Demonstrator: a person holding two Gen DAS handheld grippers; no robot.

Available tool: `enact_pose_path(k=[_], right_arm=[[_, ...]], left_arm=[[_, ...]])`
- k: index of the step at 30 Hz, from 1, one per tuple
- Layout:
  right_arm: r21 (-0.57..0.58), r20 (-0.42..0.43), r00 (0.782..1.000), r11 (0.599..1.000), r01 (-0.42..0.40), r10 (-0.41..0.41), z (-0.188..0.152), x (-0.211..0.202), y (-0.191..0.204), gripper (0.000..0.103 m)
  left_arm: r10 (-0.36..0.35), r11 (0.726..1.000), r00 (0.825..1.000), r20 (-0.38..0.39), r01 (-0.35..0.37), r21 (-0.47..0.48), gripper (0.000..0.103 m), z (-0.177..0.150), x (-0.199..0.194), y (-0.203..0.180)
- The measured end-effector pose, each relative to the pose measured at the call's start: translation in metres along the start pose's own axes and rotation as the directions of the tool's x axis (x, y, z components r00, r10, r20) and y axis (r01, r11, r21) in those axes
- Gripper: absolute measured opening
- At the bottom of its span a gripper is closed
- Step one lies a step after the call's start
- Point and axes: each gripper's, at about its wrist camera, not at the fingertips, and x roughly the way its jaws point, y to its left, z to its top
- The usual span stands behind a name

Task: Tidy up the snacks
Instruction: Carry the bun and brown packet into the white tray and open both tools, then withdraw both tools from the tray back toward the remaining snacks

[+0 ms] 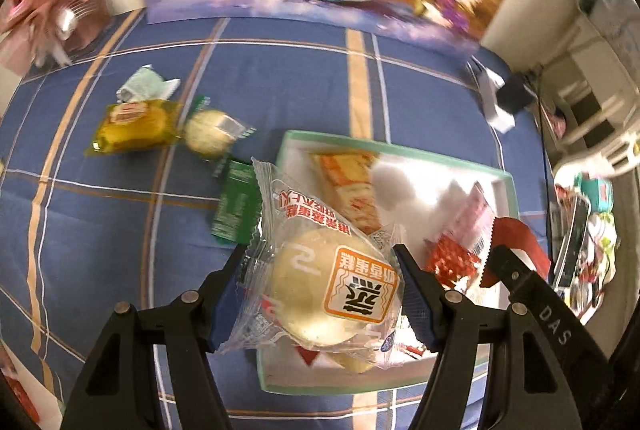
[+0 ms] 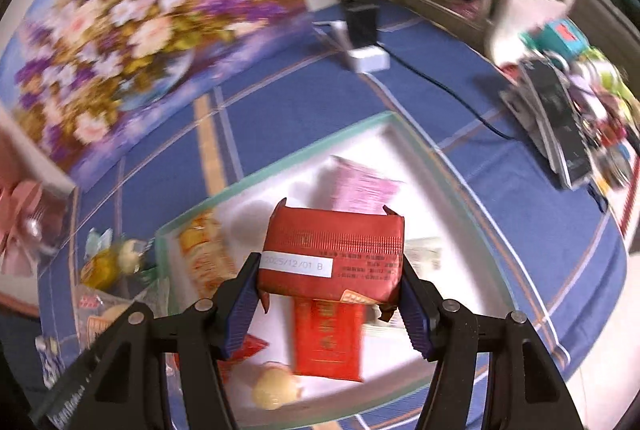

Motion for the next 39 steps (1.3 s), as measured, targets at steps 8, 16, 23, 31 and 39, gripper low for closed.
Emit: enact_pose_path(k=[8, 16, 23, 31, 39], right_arm=[[0.041, -0.069, 0.997, 0.999, 0.034, -0.032, -0.004, 0.013, -0.016, 0.066], [0.046, -0.100, 0.994, 0.998, 0.040, -0.035, -0.005, 0.016, -0.018, 0.068], [0.025, -0.090, 0.996, 0.999, 0.032, -0.029, -0.003, 0.008, -0.013, 0.068], [-0.054, -0.065, 0.998, 0.998, 0.016, -0.020, -0.008, -0.001, 0.018, 0.068], [-0.166, -0.066, 0.998, 0.986, -0.025, 0.014, -0.024, 0.002, 0.064, 0.085]], left_arm=[[0.019, 0.999, 1.000, -0.019, -0.018, 0.049, 0.072, -0.006, 0.011, -0.020], [0.008, 1.000, 0.999, -0.039, -0.006, 0.030, 0.075, -0.007, 0.014, -0.018], [0.010, 1.000, 1.000, -0.025, -0.011, -0.022, 0.075, -0.001, 0.006, -0.003], [0.079, 0.984, 0.997, 0.010, -0.076, -0.164, 0.083, 0.008, -0.005, 0.052], [0.216, 0.930, 0.976, 0.033, -0.195, -0.312, 0.096, 0.013, -0.013, 0.123]])
